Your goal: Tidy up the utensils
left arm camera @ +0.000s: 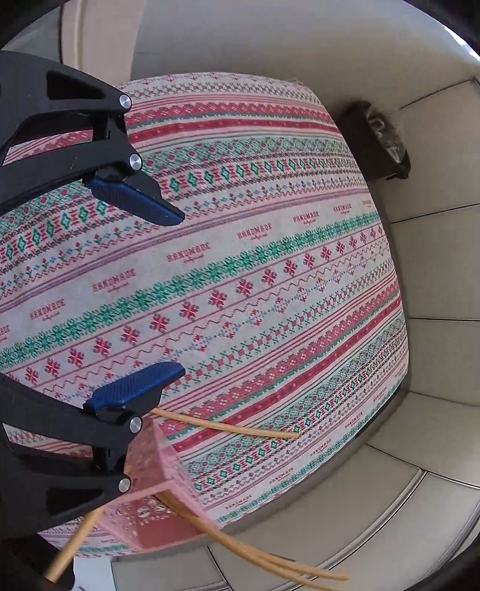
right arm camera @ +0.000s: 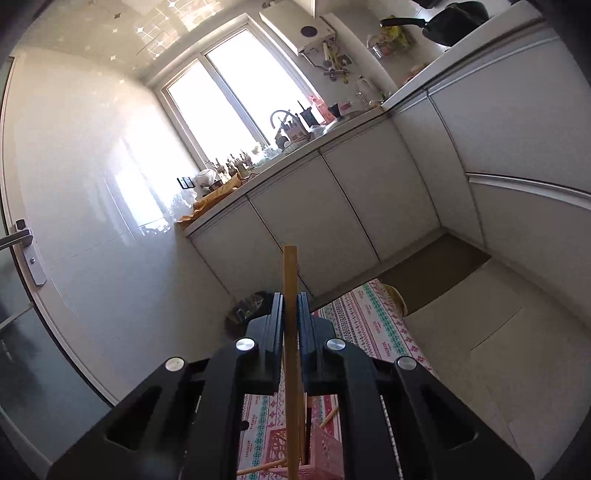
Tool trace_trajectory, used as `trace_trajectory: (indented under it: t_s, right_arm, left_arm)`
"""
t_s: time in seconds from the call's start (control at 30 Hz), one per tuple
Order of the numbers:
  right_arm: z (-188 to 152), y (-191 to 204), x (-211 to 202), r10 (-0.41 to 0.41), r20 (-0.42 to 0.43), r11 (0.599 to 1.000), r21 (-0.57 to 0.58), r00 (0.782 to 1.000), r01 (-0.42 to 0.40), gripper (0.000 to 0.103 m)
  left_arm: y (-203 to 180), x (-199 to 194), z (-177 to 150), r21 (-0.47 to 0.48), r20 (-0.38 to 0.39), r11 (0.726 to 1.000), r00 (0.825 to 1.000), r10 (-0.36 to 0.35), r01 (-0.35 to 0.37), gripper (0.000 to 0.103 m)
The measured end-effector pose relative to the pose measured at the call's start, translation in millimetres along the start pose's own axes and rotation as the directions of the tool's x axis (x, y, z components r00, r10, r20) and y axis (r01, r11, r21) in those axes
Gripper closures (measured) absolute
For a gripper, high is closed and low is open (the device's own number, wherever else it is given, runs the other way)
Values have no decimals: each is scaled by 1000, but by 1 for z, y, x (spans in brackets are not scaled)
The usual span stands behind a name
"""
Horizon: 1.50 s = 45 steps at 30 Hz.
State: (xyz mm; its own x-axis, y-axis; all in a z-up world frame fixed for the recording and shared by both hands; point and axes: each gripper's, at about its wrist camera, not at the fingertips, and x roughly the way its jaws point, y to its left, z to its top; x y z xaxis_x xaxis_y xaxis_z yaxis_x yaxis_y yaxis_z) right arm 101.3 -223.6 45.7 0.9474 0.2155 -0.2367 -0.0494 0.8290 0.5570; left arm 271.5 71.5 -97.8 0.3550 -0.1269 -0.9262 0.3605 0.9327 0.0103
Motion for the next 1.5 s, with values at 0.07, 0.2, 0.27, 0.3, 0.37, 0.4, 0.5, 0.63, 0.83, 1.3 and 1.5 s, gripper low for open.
trace_trajectory:
  t_s: [0.07,0.2,0.27,0.3,0.37,0.4,0.5,0.63,0.83,1.3,1.5]
  right_arm:
    - [-1,-9,7,-18,-17,1000,13,1000,18,95]
    - [0,-27,20,-64,-39,998,17,997,64,95]
    - [1,-34,26,-85,-46,996,15,995,86,95]
    - [1,-37,29,-94,-50,995,16,994,95,95]
    - [1,-41,35,-103,-65,994,24,993,105,95]
    - [1,-42,38,-106,-72,994,23,992,107,95]
    - [-1,-44,43,-119,-84,993,7,989,120,95]
    - [-5,-48,49,-126,-116,992,-2,985,127,95]
    - [-8,-46,53,-100,-131,994,20,986,103,95]
    - [-11,-42,55,-114,-120,993,7,986,116,95]
    - [-15,-41,59,-118,-140,993,14,983,121,95]
  left_arm:
    - [-13,15,25,51,-59,997,997,-48,51,34]
    - [-53,56,74,155,-177,978,978,-114,142,37]
    - [-76,80,90,222,-224,962,969,-106,157,39]
    - [-87,90,95,262,-236,954,968,-81,143,39]
    - [-109,106,99,345,-251,930,967,-41,129,39]
    - [-120,112,99,396,-246,911,969,-20,119,40]
    - [-140,117,101,462,-231,875,972,-39,145,42]
    - [-153,119,99,520,-229,839,972,-45,162,48]
    - [-148,116,91,496,-240,841,965,-106,216,47]
    - [-169,101,80,563,-278,749,934,-226,349,33]
    - [-191,113,64,687,-167,703,982,-91,182,26]
